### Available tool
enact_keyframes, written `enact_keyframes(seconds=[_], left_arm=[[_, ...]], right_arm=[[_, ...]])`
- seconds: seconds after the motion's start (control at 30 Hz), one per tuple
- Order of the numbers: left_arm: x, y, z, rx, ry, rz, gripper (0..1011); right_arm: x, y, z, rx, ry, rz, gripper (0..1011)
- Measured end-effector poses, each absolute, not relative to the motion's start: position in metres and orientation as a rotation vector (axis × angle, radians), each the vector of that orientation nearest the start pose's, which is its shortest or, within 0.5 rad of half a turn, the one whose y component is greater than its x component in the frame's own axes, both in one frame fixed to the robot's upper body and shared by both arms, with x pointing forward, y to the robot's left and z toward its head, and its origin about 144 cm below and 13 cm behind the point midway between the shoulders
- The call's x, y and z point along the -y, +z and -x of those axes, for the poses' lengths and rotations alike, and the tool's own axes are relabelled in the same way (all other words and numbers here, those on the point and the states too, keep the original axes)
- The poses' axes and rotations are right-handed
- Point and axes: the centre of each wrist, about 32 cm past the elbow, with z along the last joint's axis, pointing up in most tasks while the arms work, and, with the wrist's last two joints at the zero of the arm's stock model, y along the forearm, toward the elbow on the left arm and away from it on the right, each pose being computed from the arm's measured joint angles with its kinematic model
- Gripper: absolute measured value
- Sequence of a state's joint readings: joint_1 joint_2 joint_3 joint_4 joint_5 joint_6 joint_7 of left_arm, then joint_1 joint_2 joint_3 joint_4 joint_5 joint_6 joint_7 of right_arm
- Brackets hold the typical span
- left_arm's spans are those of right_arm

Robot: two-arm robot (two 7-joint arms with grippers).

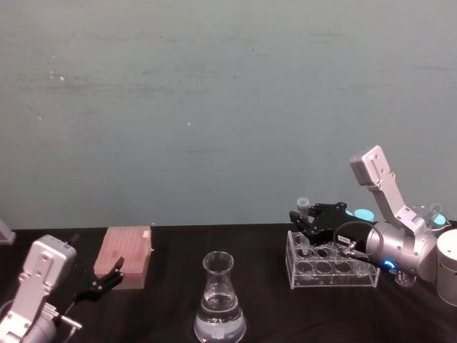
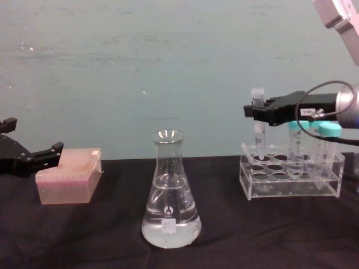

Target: Pour the liquid from the test tube into the beaker using one hand.

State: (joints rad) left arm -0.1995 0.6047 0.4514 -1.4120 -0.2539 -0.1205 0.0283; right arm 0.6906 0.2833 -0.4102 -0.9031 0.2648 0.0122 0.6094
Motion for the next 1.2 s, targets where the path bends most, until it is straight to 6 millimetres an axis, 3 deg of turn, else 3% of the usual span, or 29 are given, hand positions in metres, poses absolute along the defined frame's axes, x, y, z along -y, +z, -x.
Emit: enact_keyframes(seconds=[0.73, 1.2], left_arm=[[-0.310, 1.140, -0.489, 0.285, 1.248, -0.305, 1000], [-0.310, 1.140, -0.489, 0.285, 1.248, -0.304, 1000]], right_arm=[[0.267, 1.184, -0.637, 0.019, -0.824, 0.270, 216], [0.268, 1.184, -0.637, 0.019, -0.825, 0.270, 216]])
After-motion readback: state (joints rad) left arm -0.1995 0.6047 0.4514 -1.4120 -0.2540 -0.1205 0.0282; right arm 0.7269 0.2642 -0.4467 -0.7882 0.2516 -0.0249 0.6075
